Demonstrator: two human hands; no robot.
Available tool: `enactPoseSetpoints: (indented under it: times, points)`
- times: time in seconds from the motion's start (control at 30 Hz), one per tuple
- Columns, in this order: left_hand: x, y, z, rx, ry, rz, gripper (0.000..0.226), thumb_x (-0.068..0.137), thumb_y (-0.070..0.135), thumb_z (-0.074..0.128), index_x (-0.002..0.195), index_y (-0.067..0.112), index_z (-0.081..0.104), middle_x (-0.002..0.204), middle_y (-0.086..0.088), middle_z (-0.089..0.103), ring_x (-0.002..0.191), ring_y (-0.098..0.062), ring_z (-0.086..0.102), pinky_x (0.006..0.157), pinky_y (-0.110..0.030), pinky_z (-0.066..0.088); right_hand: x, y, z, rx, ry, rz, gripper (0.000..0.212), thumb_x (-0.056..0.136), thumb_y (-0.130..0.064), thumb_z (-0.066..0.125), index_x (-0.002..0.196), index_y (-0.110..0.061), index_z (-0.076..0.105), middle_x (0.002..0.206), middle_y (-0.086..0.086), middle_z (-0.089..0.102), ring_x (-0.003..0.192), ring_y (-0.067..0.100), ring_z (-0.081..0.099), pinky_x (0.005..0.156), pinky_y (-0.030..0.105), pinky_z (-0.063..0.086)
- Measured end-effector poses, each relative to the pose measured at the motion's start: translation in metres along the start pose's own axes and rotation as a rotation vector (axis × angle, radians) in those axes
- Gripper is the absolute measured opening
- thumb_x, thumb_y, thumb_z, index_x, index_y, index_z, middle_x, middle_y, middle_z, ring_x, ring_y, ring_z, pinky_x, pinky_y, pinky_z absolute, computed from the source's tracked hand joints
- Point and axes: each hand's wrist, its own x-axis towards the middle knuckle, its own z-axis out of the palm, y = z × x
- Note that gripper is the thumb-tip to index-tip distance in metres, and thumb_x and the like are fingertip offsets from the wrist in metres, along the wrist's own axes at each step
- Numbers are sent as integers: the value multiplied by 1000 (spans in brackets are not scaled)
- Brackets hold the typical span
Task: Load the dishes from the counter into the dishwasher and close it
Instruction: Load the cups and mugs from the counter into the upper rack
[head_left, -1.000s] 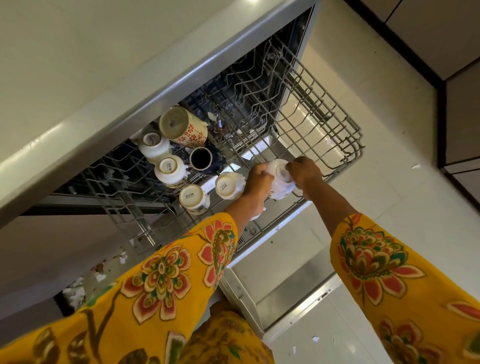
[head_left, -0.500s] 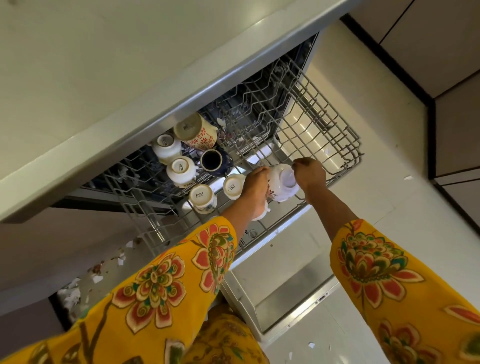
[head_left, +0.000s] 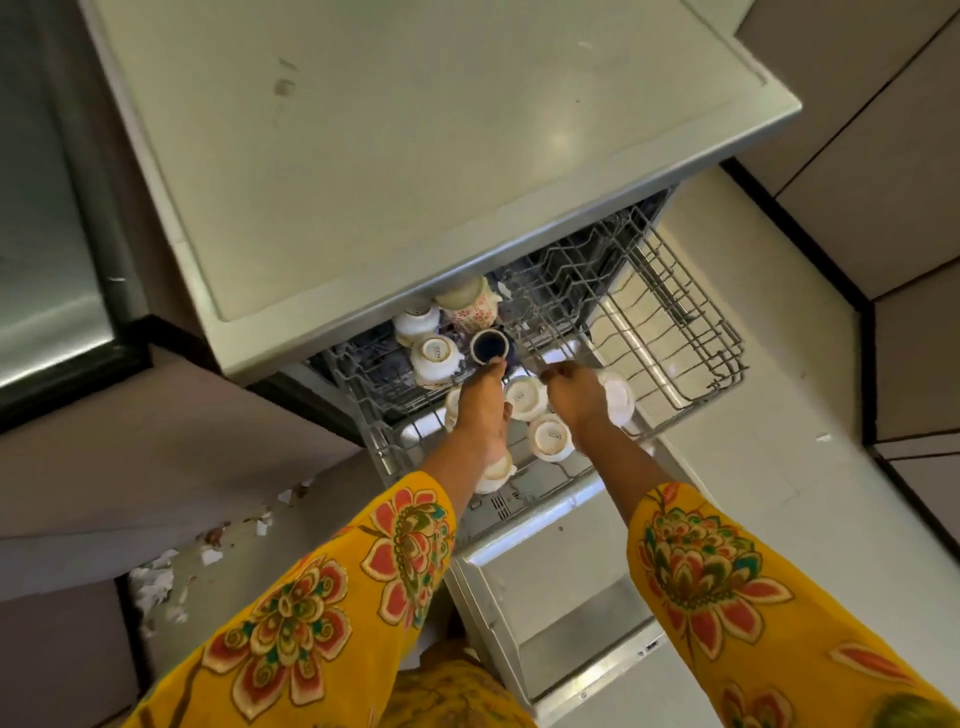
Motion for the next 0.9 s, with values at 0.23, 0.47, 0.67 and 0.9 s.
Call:
enactPoseSetpoints:
  times: [0.23, 0.47, 0.67, 0.9]
  points:
    - [-45, 32, -83, -116, 67, 107, 17, 98, 20, 48, 108, 13, 60, 83, 0, 59, 68, -9, 50, 55, -19, 43, -66, -45, 62, 30, -102, -88, 16, 92, -17, 49, 84, -7, 58, 88, 16, 56, 83, 24, 48, 72, 30, 33]
    - [-93, 54, -183, -155, 83, 191, 16, 101, 25, 42, 94, 19, 55, 74, 5, 46, 62, -7, 39, 60, -21, 34, -147, -81, 129, 17, -165, -216, 19, 89, -17, 49, 72, -10, 55, 75, 12, 54, 73, 21, 46, 67, 32, 35]
    - [-130, 75, -262, -228, 48, 254, 23, 101, 30, 38, 107, 20, 58, 109, 3, 52, 100, -7, 52, 98, -27, 34, -204, -112, 186, 51, -211, -293, 17, 89, -19, 53, 74, -20, 62, 91, 9, 66, 93, 28, 62, 90, 43, 50]
    - [-174, 109, -337, -303, 63, 388, 34, 100, 28, 42, 124, 9, 56, 128, -4, 56, 129, -19, 45, 99, -31, 34, -260, -162, 236, 82, -264, -369, 19, 88, -19, 53, 78, -7, 64, 88, 17, 65, 80, 22, 58, 80, 44, 51]
